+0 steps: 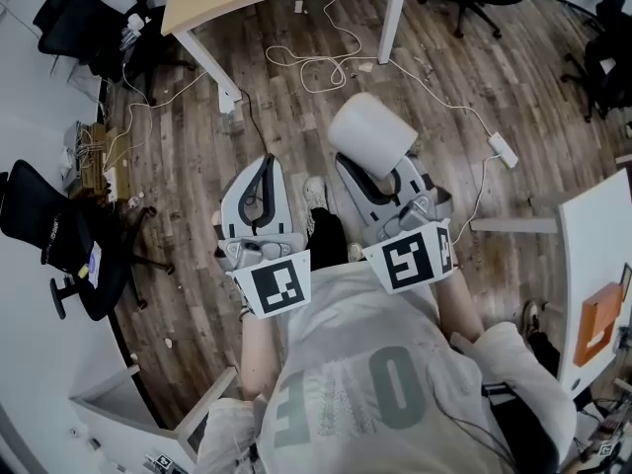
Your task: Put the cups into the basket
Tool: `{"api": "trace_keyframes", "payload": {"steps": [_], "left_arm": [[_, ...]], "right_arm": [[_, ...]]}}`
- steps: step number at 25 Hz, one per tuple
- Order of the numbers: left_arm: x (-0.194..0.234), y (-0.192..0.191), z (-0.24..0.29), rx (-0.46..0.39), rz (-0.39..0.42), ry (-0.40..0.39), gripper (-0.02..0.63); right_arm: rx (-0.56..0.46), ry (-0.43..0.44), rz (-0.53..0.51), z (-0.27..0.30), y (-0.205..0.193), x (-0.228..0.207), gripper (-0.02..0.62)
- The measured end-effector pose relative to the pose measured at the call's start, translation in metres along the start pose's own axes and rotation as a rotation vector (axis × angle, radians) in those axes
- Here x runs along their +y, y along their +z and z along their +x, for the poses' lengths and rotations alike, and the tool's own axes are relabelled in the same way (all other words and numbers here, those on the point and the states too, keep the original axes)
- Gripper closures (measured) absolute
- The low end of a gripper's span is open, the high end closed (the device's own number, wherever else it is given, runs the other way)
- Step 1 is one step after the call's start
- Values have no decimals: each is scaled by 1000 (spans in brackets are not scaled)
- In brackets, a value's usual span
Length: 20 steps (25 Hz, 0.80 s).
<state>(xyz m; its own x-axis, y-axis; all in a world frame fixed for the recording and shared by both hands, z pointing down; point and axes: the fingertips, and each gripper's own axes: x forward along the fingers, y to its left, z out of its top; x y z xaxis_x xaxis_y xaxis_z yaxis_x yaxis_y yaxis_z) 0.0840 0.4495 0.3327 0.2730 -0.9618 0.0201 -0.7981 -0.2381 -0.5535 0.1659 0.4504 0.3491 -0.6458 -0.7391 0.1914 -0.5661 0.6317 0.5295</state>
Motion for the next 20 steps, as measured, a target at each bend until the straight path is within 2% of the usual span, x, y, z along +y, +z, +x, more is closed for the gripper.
{"api": "trace_keyframes", "payload": {"steps": [8,17,20], "left_arm": [[24,-19,61,-17,-19,-2,597],[76,-50,147,-7,-31,-8,597],[100,-58,175,-36,-40,-1,597]], "right_arm": [[27,-18,14,47,-15,-31,540],[48,-11,-5,144,-17,-79,540],[51,-12,-18,182,-11,-93,540]]}}
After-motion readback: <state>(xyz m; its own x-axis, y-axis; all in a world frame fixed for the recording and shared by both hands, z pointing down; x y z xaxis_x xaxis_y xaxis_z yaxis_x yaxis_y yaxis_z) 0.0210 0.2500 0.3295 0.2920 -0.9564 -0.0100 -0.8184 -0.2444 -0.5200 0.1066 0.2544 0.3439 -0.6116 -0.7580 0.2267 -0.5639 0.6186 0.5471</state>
